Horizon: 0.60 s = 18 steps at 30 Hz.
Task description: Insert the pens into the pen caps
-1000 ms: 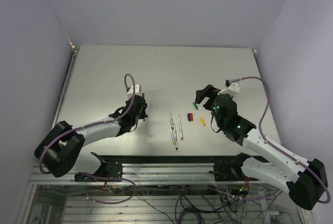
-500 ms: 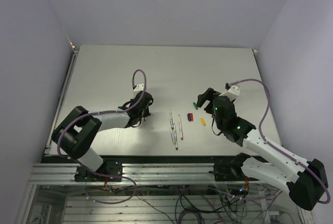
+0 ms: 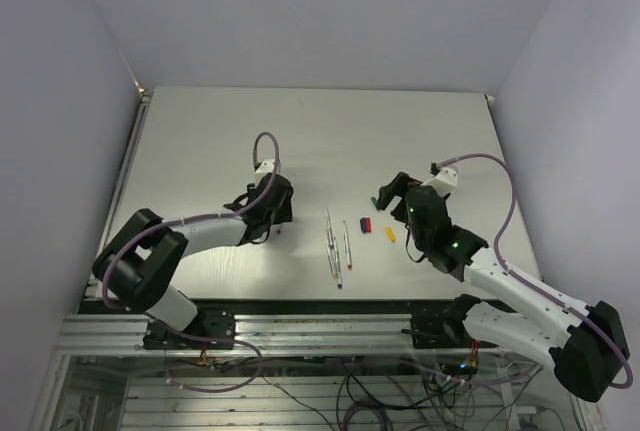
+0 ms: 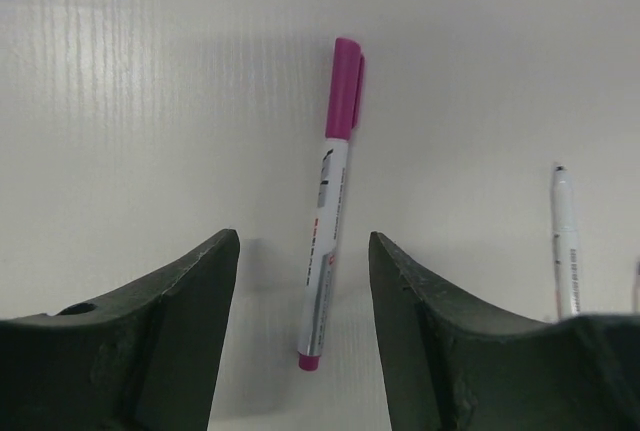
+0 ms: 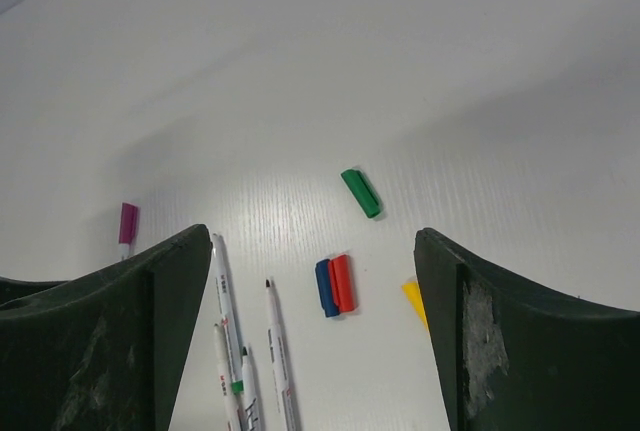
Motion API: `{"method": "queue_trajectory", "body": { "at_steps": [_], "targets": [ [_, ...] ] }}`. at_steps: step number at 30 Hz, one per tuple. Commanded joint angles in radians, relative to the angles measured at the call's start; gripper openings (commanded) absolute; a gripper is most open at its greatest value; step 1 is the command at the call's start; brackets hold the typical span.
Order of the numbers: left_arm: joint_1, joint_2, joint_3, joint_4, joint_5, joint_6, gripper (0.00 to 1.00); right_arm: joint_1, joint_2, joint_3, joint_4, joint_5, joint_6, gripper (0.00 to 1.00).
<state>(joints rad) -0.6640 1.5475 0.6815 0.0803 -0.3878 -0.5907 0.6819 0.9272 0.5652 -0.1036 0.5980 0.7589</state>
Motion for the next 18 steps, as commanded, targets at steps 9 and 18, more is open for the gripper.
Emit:
{"method": "queue_trajectory", "body": {
  "at_steps": [9, 18],
  "targets": [
    [-0.028, -0.261, -0.031, -0.042, 0.137, 0.021, 0.65, -0.003, -0.006, -0.056, -0.057, 0.035, 0.094, 0.74],
    [-0.235, -0.253, -0.099, 0.006, 0.154, -0.005, 0.63, -0.003, -0.031, -0.091, -0.079, 0.034, 0.126, 0.67]
  ]
}}
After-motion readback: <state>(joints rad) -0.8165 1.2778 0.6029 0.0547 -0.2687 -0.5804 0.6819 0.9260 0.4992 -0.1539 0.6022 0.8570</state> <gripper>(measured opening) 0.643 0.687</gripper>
